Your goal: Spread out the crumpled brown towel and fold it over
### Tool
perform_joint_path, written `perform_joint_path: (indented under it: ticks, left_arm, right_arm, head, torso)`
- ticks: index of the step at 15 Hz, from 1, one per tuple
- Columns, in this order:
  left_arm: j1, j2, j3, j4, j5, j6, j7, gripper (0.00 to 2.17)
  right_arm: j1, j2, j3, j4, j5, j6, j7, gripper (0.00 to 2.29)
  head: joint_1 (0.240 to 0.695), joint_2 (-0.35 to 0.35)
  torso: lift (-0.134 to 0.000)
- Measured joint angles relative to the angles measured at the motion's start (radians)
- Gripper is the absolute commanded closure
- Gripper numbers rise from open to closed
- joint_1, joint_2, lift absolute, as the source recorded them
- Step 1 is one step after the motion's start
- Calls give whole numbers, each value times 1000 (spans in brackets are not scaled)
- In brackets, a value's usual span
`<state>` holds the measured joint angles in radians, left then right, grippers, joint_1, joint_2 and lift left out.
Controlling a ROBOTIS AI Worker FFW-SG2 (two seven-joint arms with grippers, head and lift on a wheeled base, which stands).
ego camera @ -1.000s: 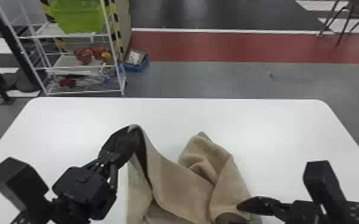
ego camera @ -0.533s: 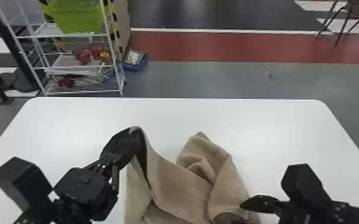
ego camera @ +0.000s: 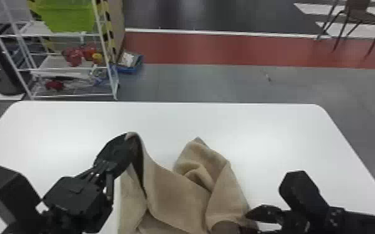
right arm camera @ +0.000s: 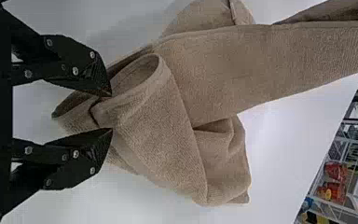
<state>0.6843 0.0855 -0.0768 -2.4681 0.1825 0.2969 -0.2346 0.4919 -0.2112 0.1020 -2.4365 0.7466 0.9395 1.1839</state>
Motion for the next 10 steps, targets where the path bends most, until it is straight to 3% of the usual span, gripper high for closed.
perform_joint_path:
  ticks: [6,10]
  left_arm:
    - [1,2,3,-5,0,0,0,1382]
    - [1,2,2,-5,0,-2,0,1382]
  right_arm:
    - [-9,3,-8,30,-32,-25,-36,815]
    - [-25,4,-10,37,-52,-27,-59,1430]
  head:
    - [695,-84]
    - [695,-79]
  torso:
    - [-123]
    - [-123]
